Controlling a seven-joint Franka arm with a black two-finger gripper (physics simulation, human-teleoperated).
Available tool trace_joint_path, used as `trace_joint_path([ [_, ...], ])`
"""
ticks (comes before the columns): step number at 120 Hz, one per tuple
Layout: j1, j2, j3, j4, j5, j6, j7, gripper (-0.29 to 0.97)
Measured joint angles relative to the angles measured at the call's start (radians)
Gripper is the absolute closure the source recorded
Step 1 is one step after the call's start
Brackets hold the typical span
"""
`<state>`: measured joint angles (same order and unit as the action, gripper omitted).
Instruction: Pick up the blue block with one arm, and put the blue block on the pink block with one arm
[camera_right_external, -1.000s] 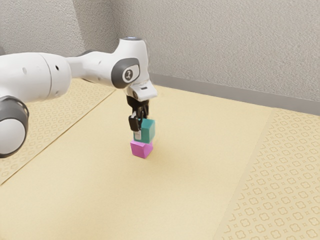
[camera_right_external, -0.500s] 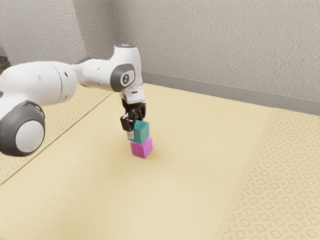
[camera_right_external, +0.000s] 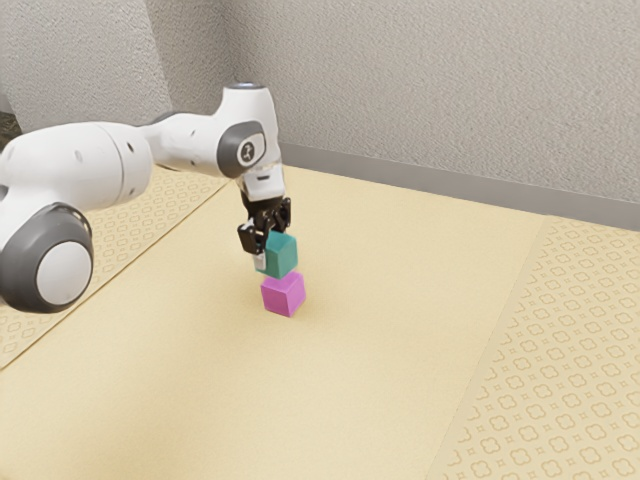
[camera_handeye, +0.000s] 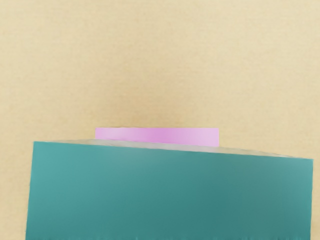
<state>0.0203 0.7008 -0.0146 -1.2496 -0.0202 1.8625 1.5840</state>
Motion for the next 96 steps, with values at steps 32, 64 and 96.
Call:
trace_joint_path([
  [32,0.000,0.013,-0.001,-0.010,-0.035,0.001,-0.014,0.31],
  [64,0.003,0.014,-0.001,-0.014,-0.043,-0.004,-0.020,0.12],
  [96,0.004,-0.091,-0.008,-0.052,-0.067,-0.007,-0.025,0.03],
])
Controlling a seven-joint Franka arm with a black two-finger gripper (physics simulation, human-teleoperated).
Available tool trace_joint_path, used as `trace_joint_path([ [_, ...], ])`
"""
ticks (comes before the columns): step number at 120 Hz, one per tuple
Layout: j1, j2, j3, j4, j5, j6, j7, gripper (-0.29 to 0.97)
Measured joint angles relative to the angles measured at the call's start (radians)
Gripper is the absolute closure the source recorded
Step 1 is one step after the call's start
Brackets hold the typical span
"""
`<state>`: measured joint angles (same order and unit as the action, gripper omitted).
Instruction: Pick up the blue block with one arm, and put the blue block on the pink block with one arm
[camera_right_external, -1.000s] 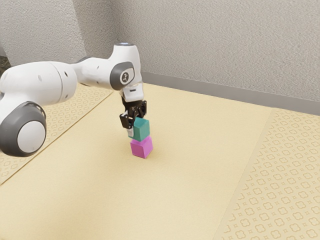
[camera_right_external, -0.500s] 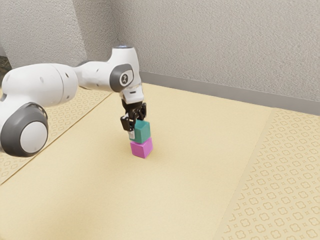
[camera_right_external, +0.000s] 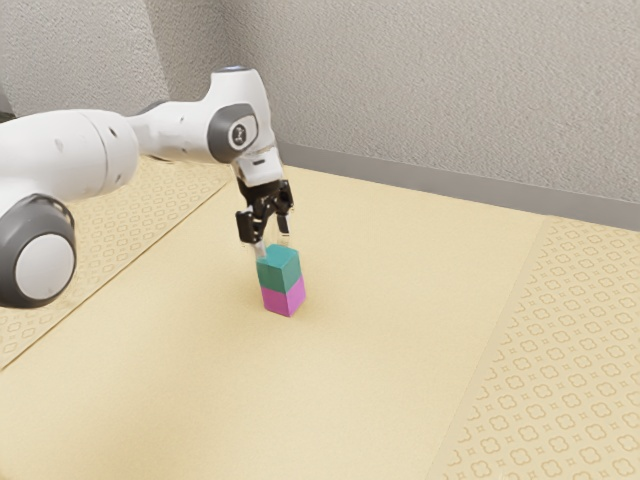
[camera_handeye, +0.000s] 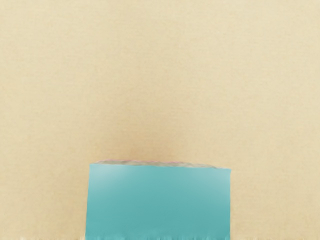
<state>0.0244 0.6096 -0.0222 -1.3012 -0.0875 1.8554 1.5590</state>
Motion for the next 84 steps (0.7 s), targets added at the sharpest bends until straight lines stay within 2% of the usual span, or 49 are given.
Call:
trace_joint_path([
  [8,0.001,-0.071,-0.001,-0.034,-0.006,-0.003,-0.001,0.02],
  [24,0.008,-0.319,0.001,-0.148,-0.003,-0.063,-0.018,0.01],
  [39,-0.018,-0.499,0.005,-0.153,0.078,-0.219,-0.095,0.01],
  [61,-0.042,-0.546,0.001,-0.083,0.162,-0.369,-0.239,0.00],
  [84,-0.036,-0.548,0.005,-0.074,0.130,-0.457,-0.348,0.00],
])
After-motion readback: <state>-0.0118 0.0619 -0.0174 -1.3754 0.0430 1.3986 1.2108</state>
